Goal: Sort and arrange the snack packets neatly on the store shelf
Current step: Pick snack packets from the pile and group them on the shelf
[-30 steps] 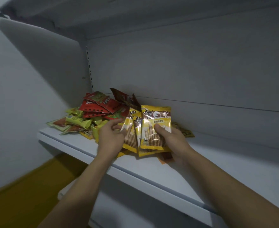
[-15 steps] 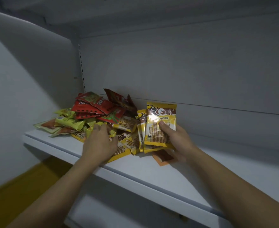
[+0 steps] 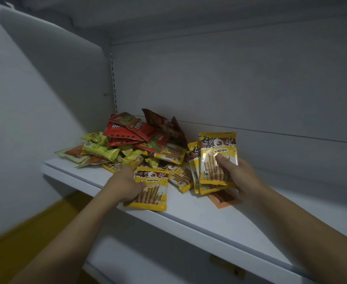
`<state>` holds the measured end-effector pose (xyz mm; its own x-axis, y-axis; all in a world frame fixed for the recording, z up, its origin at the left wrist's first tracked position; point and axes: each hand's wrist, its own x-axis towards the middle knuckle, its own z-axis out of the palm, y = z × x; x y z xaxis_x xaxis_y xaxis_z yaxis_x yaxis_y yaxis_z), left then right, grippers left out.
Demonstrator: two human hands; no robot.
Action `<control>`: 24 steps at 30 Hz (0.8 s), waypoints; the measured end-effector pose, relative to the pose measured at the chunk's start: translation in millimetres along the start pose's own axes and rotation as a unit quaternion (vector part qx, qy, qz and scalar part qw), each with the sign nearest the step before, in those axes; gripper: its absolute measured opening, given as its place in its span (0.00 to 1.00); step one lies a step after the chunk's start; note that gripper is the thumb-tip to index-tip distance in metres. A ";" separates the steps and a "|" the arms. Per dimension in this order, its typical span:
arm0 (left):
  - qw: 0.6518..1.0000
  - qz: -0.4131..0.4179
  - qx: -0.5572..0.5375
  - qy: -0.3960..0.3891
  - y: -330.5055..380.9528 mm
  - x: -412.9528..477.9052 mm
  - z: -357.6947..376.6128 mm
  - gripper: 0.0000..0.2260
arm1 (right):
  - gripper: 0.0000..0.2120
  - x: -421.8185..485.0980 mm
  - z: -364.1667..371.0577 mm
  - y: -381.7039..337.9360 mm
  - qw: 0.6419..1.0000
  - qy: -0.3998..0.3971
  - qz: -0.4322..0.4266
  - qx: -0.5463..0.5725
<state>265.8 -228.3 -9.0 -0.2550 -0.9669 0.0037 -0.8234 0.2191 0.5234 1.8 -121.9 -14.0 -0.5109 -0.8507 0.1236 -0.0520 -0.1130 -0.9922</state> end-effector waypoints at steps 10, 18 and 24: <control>0.974 0.007 -0.228 -0.003 54.1 4.6 32.6 0.10 | 0.13 9.9 -14.3 0.5 0.997 0.071 0.003 0.013; 0.970 -0.015 -0.233 -0.060 86.3 18.3 47.2 0.11 | 0.11 17.1 -20.7 1.3 0.996 0.083 -0.017 0.003; 0.923 -0.045 -0.376 -0.064 103.3 21.7 52.1 0.37 | 0.11 13.9 -19.4 2.3 0.997 0.078 0.000 -0.003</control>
<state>148.8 -219.8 0.8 -0.3001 -0.9428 -0.1450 -0.2716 -0.0612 0.9605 -22.1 -124.0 -14.8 -0.6383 -0.7602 0.1213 -0.0568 -0.1106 -0.9922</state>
